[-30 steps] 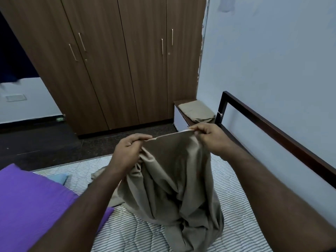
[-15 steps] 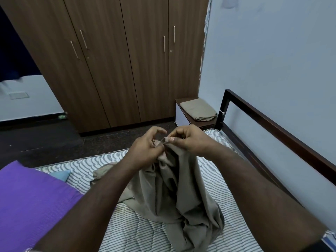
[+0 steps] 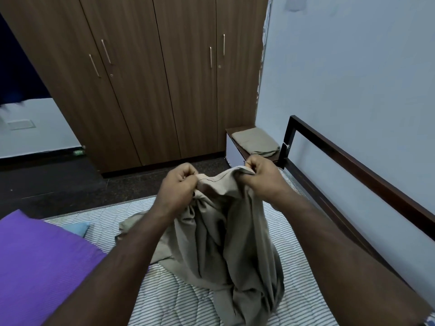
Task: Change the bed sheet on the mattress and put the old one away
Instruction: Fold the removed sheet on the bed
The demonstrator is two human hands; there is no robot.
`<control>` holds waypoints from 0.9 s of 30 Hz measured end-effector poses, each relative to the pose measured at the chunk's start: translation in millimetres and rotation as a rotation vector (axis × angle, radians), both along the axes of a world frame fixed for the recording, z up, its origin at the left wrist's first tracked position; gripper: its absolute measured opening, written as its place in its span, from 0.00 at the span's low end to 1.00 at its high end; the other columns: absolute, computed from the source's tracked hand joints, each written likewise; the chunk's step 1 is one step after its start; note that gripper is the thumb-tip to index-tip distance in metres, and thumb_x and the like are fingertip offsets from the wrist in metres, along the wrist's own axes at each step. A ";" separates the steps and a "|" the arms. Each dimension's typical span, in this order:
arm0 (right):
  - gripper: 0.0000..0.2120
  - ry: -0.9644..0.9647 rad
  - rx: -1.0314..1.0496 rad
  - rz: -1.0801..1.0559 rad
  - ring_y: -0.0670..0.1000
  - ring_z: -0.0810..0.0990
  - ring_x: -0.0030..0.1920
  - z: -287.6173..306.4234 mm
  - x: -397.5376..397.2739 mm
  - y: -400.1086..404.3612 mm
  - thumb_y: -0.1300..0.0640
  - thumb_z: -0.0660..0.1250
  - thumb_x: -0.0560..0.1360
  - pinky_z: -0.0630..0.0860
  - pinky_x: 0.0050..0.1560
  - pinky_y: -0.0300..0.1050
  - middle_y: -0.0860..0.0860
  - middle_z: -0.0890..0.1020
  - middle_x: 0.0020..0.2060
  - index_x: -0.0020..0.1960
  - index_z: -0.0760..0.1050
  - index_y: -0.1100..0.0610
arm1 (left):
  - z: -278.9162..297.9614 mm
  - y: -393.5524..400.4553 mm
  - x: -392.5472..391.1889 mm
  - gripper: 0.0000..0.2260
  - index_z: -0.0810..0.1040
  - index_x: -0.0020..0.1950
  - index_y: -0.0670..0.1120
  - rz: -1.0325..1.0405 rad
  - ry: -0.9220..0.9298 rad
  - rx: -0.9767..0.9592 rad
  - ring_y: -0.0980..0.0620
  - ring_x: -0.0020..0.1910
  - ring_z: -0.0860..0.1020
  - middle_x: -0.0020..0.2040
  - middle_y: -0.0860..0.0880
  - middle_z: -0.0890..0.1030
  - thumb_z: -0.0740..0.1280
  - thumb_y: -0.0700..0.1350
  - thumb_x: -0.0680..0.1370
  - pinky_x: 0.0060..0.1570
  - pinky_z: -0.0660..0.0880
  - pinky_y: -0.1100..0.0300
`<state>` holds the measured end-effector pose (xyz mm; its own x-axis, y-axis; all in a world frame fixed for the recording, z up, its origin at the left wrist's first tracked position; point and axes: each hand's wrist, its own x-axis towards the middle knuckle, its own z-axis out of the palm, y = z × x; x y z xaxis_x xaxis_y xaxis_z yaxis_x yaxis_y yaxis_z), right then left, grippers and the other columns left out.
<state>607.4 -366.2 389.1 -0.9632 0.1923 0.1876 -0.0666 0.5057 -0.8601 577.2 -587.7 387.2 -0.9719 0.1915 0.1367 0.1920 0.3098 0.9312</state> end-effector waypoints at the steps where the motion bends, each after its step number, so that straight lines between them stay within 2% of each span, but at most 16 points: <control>1: 0.19 0.014 0.027 0.009 0.44 0.65 0.30 4.1 -1.3 -6.6 0.58 0.74 0.73 0.63 0.33 0.46 0.47 0.69 0.28 0.34 0.65 0.52 | 2.5 4.4 2.8 0.06 0.77 0.35 0.49 -0.040 0.003 0.035 0.56 0.31 0.73 0.31 0.55 0.78 0.60 0.44 0.70 0.36 0.70 0.58; 2: 0.20 0.021 0.061 0.005 0.46 0.66 0.31 7.0 -2.3 -11.0 0.55 0.74 0.73 0.63 0.33 0.46 0.47 0.69 0.29 0.33 0.64 0.52 | 5.0 7.3 4.9 0.07 0.79 0.38 0.49 -0.091 0.009 0.062 0.56 0.35 0.76 0.34 0.55 0.80 0.61 0.45 0.72 0.40 0.73 0.56; 4: 0.22 0.017 0.110 -0.030 0.47 0.66 0.31 9.4 -3.9 -14.6 0.52 0.74 0.73 0.63 0.33 0.46 0.48 0.69 0.28 0.32 0.62 0.52 | 7.6 9.4 6.7 0.10 0.84 0.44 0.53 -0.214 0.017 0.015 0.55 0.46 0.82 0.44 0.55 0.85 0.65 0.56 0.75 0.48 0.77 0.54; 6: 0.21 0.002 0.124 -0.038 0.48 0.66 0.31 9.0 -4.5 -14.5 0.55 0.73 0.73 0.64 0.34 0.46 0.48 0.68 0.27 0.32 0.62 0.52 | 5.9 9.1 6.2 0.15 0.84 0.49 0.60 -0.295 0.030 -0.189 0.58 0.51 0.82 0.48 0.58 0.85 0.68 0.66 0.70 0.52 0.79 0.53; 7: 0.21 -0.006 0.111 -0.025 0.47 0.65 0.30 8.6 -4.3 -13.8 0.58 0.73 0.72 0.64 0.34 0.46 0.47 0.67 0.27 0.31 0.62 0.52 | 4.2 9.4 5.5 0.15 0.84 0.48 0.62 -0.285 0.043 -0.292 0.58 0.49 0.82 0.47 0.59 0.85 0.69 0.67 0.69 0.52 0.79 0.51; 9: 0.21 -0.019 0.050 0.018 0.46 0.64 0.29 8.8 -1.6 -9.0 0.62 0.73 0.69 0.63 0.33 0.45 0.45 0.66 0.26 0.31 0.62 0.51 | 1.8 7.3 1.7 0.10 0.83 0.44 0.60 -0.198 0.070 -0.336 0.56 0.45 0.82 0.42 0.57 0.84 0.69 0.63 0.69 0.48 0.79 0.47; 12: 0.20 -0.071 -0.017 0.091 0.43 0.63 0.27 10.1 6.0 5.1 0.67 0.74 0.67 0.61 0.30 0.41 0.45 0.67 0.25 0.32 0.64 0.52 | 1.0 -3.0 -3.7 0.05 0.81 0.46 0.61 -0.124 0.069 -0.352 0.55 0.43 0.81 0.40 0.59 0.83 0.71 0.58 0.72 0.44 0.76 0.54; 14: 0.19 -0.077 -0.001 0.091 0.42 0.62 0.26 9.4 8.5 11.6 0.67 0.74 0.66 0.60 0.28 0.40 0.46 0.67 0.26 0.32 0.65 0.53 | 0.3 -9.2 -2.6 0.14 0.81 0.55 0.65 -0.238 -0.002 -0.422 0.61 0.47 0.80 0.46 0.62 0.83 0.71 0.65 0.71 0.48 0.77 0.57; 16: 0.19 -0.044 0.060 0.058 0.42 0.62 0.26 7.3 7.3 12.0 0.67 0.73 0.66 0.61 0.28 0.40 0.45 0.67 0.25 0.31 0.65 0.52 | 0.0 -7.8 1.6 0.17 0.81 0.54 0.68 -0.330 -0.045 -0.489 0.62 0.49 0.80 0.48 0.61 0.84 0.69 0.70 0.68 0.50 0.78 0.56; 19: 0.13 -0.016 0.253 0.049 0.43 0.66 0.27 4.4 7.5 8.5 0.66 0.70 0.65 0.61 0.28 0.39 0.45 0.70 0.26 0.33 0.67 0.55 | -3.2 -4.3 1.9 0.07 0.79 0.48 0.61 -0.243 0.035 -0.502 0.55 0.41 0.80 0.41 0.55 0.82 0.69 0.56 0.70 0.45 0.79 0.49; 21: 0.12 -0.053 0.353 0.062 0.43 0.68 0.29 -2.8 10.6 12.7 0.63 0.73 0.66 0.62 0.30 0.39 0.46 0.75 0.30 0.36 0.70 0.54 | -2.8 -11.6 -1.9 0.06 0.75 0.46 0.56 -0.110 0.071 -0.427 0.52 0.37 0.78 0.37 0.53 0.80 0.64 0.51 0.70 0.42 0.77 0.46; 24: 0.13 -0.140 0.348 0.022 0.47 0.71 0.33 -18.8 18.2 29.1 0.60 0.75 0.68 0.65 0.30 0.40 0.47 0.76 0.33 0.37 0.70 0.52 | -0.2 -26.6 -9.5 0.03 0.71 0.45 0.52 0.046 0.072 -0.374 0.49 0.35 0.75 0.34 0.51 0.77 0.63 0.47 0.73 0.38 0.74 0.48; 27: 0.09 -0.198 0.324 -0.026 0.47 0.73 0.33 -29.9 22.0 35.2 0.60 0.74 0.70 0.66 0.31 0.41 0.46 0.77 0.31 0.38 0.75 0.51 | 0.3 -26.6 -8.0 0.05 0.69 0.42 0.50 0.081 0.029 -0.337 0.49 0.34 0.73 0.36 0.50 0.76 0.63 0.41 0.75 0.37 0.70 0.51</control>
